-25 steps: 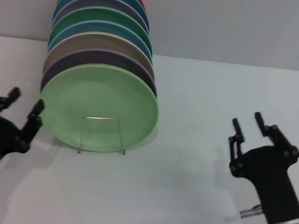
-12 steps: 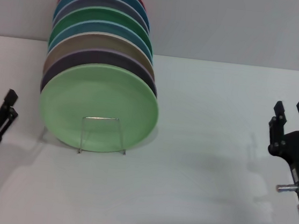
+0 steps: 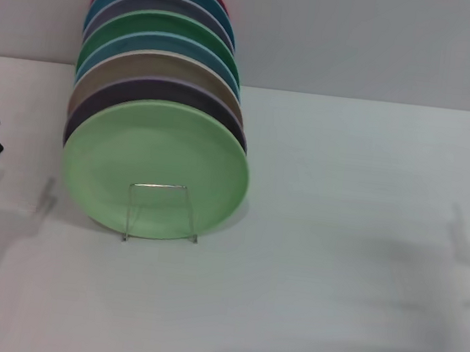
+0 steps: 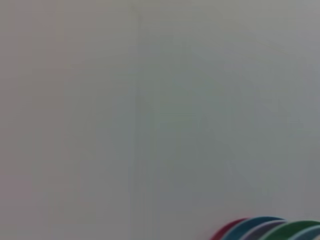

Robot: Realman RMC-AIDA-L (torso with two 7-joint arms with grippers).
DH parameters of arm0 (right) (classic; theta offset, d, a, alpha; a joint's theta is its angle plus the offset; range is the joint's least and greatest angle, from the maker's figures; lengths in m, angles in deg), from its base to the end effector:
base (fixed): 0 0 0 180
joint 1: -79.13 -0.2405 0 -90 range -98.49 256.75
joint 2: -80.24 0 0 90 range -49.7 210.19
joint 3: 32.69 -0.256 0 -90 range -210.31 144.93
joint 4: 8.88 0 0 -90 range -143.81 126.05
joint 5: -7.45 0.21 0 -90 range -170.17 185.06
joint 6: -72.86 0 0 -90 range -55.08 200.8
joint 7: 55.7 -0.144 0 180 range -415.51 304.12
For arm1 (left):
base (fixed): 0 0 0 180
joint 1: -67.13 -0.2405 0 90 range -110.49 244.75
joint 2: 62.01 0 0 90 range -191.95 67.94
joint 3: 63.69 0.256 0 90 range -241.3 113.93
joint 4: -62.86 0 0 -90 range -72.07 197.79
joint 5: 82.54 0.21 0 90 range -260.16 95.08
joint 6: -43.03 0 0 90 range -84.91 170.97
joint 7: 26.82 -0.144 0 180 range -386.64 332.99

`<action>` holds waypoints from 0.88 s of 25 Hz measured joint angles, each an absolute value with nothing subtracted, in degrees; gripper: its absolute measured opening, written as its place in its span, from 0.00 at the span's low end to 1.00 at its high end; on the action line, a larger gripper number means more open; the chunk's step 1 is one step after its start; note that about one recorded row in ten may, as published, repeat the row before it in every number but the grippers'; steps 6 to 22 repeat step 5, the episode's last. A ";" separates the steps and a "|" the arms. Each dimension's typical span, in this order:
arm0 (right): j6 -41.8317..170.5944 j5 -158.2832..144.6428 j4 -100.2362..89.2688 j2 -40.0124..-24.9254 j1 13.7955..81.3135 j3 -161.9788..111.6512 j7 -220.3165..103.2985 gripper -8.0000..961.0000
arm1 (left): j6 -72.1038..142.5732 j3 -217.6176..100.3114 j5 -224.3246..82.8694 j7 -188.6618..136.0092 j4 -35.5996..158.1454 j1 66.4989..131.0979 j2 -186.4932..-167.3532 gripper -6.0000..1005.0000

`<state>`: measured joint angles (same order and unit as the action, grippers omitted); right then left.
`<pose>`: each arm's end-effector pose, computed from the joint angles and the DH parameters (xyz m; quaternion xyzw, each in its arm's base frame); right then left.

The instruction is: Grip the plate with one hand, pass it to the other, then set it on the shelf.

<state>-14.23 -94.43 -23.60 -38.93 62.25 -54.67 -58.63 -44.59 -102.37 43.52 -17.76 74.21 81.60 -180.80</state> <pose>0.3245 0.2677 -0.0050 -0.6226 0.1938 0.3738 0.6596 -0.3287 0.2596 0.0011 -0.6558 -0.1752 -0.3877 0.6236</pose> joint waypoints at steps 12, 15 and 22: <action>-13.73 -94.40 -21.81 -39.05 61.10 -58.52 -58.44 0.64 | -41.18 -106.96 43.48 -17.67 76.11 81.48 -180.84 0.77; -13.73 -94.40 -21.81 -39.05 61.10 -58.52 -58.44 0.64 | -41.18 -106.96 43.48 -17.67 76.11 81.48 -180.84 0.77; -13.73 -94.40 -21.81 -39.05 61.10 -58.52 -58.44 0.64 | -41.18 -106.96 43.48 -17.67 76.11 81.48 -180.84 0.77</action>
